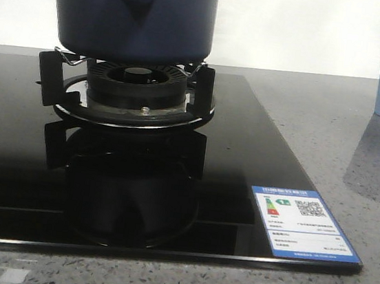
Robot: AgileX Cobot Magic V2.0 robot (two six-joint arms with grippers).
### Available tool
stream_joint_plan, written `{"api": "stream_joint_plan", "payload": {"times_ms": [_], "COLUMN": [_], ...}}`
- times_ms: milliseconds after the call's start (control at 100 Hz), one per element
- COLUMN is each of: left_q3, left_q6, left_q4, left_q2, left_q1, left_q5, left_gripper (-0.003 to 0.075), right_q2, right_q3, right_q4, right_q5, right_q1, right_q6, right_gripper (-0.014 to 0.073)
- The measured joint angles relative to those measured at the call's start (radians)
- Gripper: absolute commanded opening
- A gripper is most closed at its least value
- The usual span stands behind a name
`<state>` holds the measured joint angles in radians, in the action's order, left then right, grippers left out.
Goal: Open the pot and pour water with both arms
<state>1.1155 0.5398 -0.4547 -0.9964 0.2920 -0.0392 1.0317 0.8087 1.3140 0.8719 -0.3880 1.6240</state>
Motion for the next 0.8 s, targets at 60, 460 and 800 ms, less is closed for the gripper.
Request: {"api": "stream_joint_plan", "payload": {"times_ms": [60,460,800], "left_q3": [0.000,-0.253,-0.706], "left_q6": [0.000,0.000,0.000], "left_q4": [-0.005,-0.034,-0.075], "left_q2": [0.027,0.315,0.739], "left_q1": [-0.045,-0.242,-0.242], "left_q5": [-0.012,0.039,0.082], "left_gripper": [-0.0020,-0.0020,-0.0020], "right_q2": [-0.010,-0.354,-0.732], "right_q3": [0.028,-0.037,-0.391], "right_q4": [-0.028,0.141,0.217], "right_q5": [-0.051,-0.186,-0.370], "right_q1": [0.000,0.016,0.046], "right_q6": [0.007,0.002,0.000], "right_gripper": [-0.0055,-0.0055,-0.0057]}}
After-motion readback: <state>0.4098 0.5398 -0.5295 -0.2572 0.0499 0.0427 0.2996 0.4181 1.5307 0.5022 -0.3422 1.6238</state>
